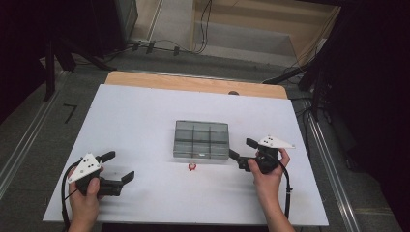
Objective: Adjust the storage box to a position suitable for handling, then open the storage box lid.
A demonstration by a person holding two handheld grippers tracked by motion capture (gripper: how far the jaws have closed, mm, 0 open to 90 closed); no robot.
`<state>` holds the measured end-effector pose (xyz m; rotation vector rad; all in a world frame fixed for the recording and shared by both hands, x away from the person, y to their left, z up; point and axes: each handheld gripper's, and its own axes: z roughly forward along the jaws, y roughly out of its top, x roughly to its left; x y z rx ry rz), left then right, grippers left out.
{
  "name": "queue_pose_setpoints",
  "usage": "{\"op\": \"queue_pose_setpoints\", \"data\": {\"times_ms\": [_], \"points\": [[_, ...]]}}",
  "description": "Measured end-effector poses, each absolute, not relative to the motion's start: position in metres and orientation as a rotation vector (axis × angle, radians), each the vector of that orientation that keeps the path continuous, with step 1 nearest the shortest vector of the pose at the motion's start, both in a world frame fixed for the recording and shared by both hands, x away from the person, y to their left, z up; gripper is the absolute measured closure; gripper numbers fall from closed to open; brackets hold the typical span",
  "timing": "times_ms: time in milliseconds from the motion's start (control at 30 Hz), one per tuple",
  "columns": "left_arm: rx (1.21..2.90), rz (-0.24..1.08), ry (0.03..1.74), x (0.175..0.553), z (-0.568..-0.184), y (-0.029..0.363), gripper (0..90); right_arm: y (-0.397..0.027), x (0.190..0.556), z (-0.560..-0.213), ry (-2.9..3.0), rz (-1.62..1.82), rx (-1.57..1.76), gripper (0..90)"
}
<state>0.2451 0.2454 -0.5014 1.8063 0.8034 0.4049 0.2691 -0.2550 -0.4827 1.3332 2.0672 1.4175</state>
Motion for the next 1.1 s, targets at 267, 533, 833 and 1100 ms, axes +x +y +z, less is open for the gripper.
{"op": "queue_pose_setpoints", "data": {"times_ms": [267,533,833,1100], "points": [[1.815,0.404,0.796,0.245,-0.501,0.245,0.0,-0.243,0.258,-0.470,2.142,1.488,1.249,1.2],[1.817,0.404,0.794,0.245,-0.501,0.245,0.0,-0.218,0.252,-0.468,2.217,1.495,1.199,1.7],[1.822,0.403,0.793,0.245,-0.501,0.244,0.0,-0.196,0.246,-0.469,2.221,1.442,1.158,20.4],[1.826,0.404,0.792,0.245,-0.501,0.244,0.0,-0.180,0.244,-0.477,2.232,1.311,1.146,47.8]]}}
